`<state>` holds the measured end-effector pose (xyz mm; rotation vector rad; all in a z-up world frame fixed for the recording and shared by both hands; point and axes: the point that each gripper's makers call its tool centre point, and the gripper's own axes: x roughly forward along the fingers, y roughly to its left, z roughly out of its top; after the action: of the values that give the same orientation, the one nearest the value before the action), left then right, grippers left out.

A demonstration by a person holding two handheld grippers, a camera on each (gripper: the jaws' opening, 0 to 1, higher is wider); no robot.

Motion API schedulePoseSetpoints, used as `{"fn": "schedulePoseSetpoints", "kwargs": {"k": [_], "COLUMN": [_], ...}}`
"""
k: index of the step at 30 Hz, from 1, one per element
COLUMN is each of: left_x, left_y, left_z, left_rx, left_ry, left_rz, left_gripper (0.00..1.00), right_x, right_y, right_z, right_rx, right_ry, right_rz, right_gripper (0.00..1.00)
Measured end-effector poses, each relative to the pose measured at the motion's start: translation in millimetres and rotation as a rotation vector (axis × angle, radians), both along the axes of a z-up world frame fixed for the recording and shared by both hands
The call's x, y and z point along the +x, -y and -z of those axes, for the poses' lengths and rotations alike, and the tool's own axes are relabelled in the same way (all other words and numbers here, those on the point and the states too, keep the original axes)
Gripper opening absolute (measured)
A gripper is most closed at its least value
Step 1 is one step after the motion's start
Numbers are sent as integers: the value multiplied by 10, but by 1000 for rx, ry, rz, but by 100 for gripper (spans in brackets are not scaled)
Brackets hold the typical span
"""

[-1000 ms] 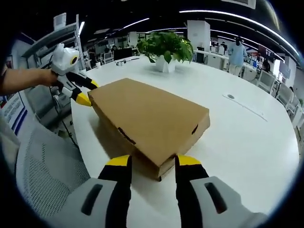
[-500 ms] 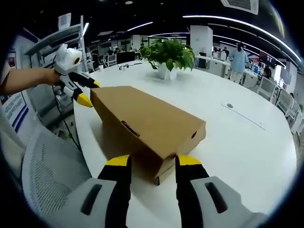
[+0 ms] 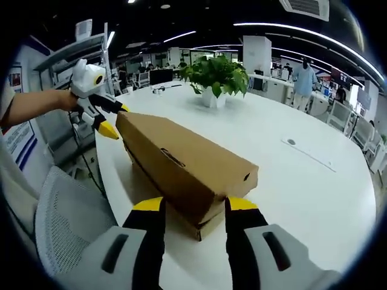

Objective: Operate the shoe box by opening the lid, removing the specified soft item, and placing it in the target area until the item is outside and the box remains undamaged.

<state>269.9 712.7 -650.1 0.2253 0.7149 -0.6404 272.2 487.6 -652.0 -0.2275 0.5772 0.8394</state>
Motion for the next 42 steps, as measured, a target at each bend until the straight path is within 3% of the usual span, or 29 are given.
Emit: {"fn": "schedulePoseSetpoints", "kwargs": {"k": [17, 42], "left_x": [172, 506], "left_y": [-50, -181], "left_z": [-194, -438], "left_rx": [31, 98], "left_ry": [48, 149], "left_rz": [0, -25], "left_gripper": [52, 30], "right_x": [169, 503], "right_y": [4, 29], "right_z": [-257, -544], "right_rx": [18, 46], "right_ry": [45, 126], "right_rz": [9, 46], "right_gripper": [34, 29]}}
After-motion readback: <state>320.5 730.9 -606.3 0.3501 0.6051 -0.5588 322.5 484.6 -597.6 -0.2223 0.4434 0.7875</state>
